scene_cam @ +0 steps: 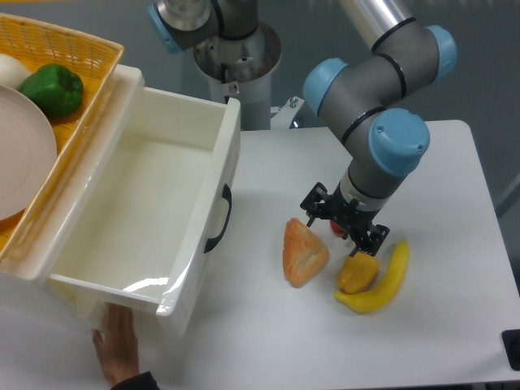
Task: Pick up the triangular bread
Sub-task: 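Move the gripper down and over the orange triangular bread, then lower the gripper around the bread and close the fingers on it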
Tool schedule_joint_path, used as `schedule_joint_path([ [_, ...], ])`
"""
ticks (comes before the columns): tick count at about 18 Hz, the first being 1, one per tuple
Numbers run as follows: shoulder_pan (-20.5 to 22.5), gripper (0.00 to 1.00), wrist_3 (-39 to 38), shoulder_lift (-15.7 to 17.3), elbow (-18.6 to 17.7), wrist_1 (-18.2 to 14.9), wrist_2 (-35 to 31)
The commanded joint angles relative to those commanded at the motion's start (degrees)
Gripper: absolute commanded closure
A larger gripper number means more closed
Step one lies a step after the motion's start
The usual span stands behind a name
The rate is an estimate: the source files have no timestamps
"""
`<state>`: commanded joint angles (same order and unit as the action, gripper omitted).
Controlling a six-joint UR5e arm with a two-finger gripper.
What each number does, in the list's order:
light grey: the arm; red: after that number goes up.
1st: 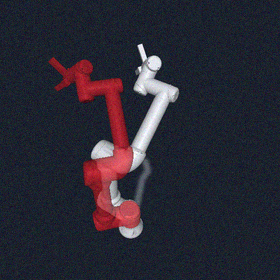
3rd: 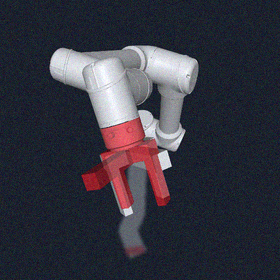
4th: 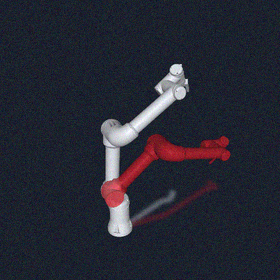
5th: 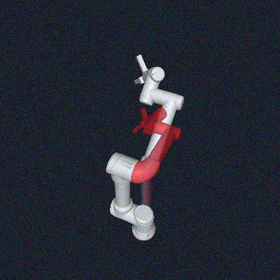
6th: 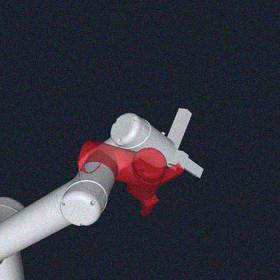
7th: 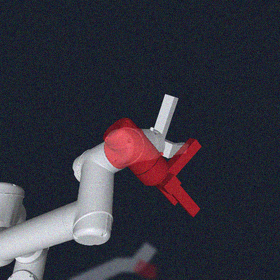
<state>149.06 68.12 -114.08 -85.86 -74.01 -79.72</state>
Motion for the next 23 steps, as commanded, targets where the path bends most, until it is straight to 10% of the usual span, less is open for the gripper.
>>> schedule_joint_path([
  [23,-4.1,0.0,-4.0,-3.9,-7.0,5.8,-2.7],
])
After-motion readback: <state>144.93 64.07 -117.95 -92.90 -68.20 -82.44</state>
